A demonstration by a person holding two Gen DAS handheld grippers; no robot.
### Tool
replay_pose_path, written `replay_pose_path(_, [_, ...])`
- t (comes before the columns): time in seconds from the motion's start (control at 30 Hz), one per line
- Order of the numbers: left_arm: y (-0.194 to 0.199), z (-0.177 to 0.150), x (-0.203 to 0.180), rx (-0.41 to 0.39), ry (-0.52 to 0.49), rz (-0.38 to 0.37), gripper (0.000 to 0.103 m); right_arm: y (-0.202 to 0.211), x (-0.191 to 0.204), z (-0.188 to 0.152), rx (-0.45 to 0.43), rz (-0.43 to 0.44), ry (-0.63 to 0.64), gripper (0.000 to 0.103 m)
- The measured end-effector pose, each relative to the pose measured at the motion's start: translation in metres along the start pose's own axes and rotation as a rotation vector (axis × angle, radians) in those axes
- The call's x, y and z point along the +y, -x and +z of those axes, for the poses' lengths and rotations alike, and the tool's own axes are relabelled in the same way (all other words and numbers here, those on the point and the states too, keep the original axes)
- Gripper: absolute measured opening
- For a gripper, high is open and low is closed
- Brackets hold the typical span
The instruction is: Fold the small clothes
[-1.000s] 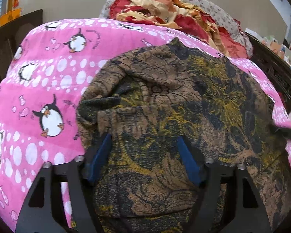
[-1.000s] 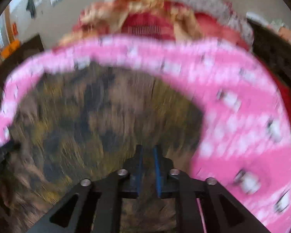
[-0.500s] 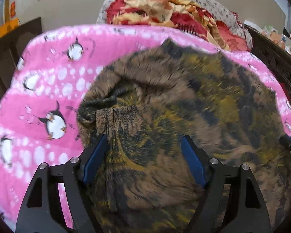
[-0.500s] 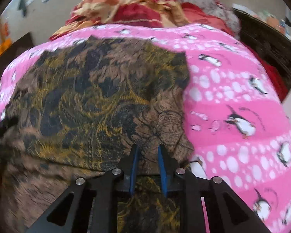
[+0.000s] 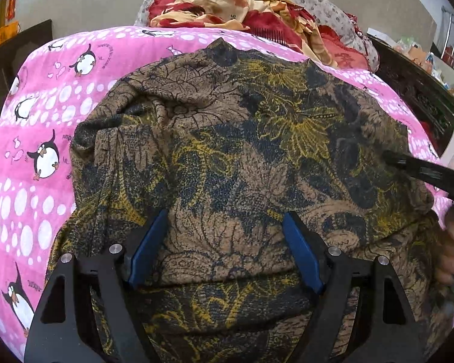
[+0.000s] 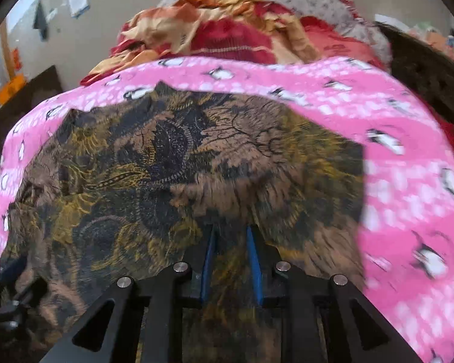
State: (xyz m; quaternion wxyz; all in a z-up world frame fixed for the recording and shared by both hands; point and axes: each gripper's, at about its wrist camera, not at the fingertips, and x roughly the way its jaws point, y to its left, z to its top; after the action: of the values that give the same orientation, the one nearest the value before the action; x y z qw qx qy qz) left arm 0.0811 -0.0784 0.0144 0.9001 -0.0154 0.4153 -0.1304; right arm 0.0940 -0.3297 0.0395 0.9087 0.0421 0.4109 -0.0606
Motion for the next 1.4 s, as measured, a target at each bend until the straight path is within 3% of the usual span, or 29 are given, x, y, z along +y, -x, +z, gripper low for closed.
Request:
replay_pose_path(0.1, [0.001,-0.002,-0.002,-0.001,0.002,0.001,0.079,0.042,0.023,-0.021,-0.087,0.091,0.064,0.019])
replay_pose_path(0.13, [0.0,-0.001,-0.001,0.001,0.005,-0.004,0.08,0.045,0.026,-0.036,-0.072,0.099,0.08,0.019])
replay_pose_path(0.2, [0.0,-0.001,-0.001,0.006,0.004,-0.009,0.08,0.022,0.025,-0.066,0.061,0.078,0.093,0.02])
replay_pose_path(0.23, [0.001,-0.001,0.0,0.014,-0.006,-0.018,0.08,0.029,0.02,-0.074,0.009,0.098,0.07,0.02])
replay_pose_path(0.27, [0.002,0.0,0.001,0.03,-0.026,-0.028,0.08,0.037,0.015,-0.074,0.032,0.107,0.037,0.02])
replay_pose_path(0.37, [0.03,0.0,0.022,0.055,-0.053,-0.049,0.08,0.061,0.005,-0.08,0.104,0.113,-0.006,0.02])
replay_pose_path(0.4, [0.045,-0.002,0.032,0.045,-0.059,-0.057,0.08,0.071,0.003,-0.085,0.1,0.114,0.008,0.02])
replay_pose_path(0.5, [0.096,-0.014,0.072,-0.006,-0.101,0.016,0.08,0.105,-0.001,-0.115,0.029,0.17,0.063,0.022])
replay_pose_path(0.6, [0.129,-0.043,0.116,0.018,-0.106,0.021,0.08,0.091,-0.007,-0.155,0.059,0.183,0.132,0.031])
replay_pose_path(0.63, [0.135,-0.058,0.128,0.048,-0.097,0.007,0.08,0.094,-0.01,-0.162,-0.006,0.197,0.126,0.032])
replay_pose_path(0.67, [0.139,-0.069,0.134,0.068,-0.089,0.0,0.08,0.096,-0.012,-0.161,-0.011,0.23,0.116,0.039])
replay_pose_path(0.73, [0.15,-0.1,0.142,0.116,-0.072,-0.017,0.08,0.095,-0.012,-0.16,-0.004,0.238,0.1,0.04])
replay_pose_path(0.87, [0.172,-0.156,0.134,0.194,-0.051,-0.156,0.08,0.093,-0.01,-0.159,-0.01,0.238,0.115,0.045])
replay_pose_path(0.97, [0.181,-0.177,0.127,0.216,-0.06,-0.25,0.08,0.091,-0.007,-0.157,-0.002,0.275,0.121,0.06])
replay_pose_path(1.03, [0.184,-0.181,0.123,0.24,-0.072,-0.296,0.084,0.092,-0.002,-0.158,0.024,0.29,0.137,0.068])
replay_pose_path(1.1, [0.183,-0.181,0.122,0.278,-0.052,-0.4,0.091,0.102,0.003,-0.162,0.056,0.273,0.177,0.068])
replay_pose_path(1.17, [0.181,-0.181,0.12,0.313,-0.042,-0.518,0.098,0.121,0.0,-0.171,0.057,0.319,0.195,0.068])
replay_pose_path(1.3, [0.175,-0.18,0.11,0.324,-0.161,-0.563,0.1,0.169,-0.029,-0.201,-0.019,0.345,0.163,0.068])
replay_pose_path(1.4, [0.178,-0.176,0.105,0.354,-0.182,-0.639,0.1,0.197,-0.062,-0.227,-0.045,0.359,0.127,0.068])
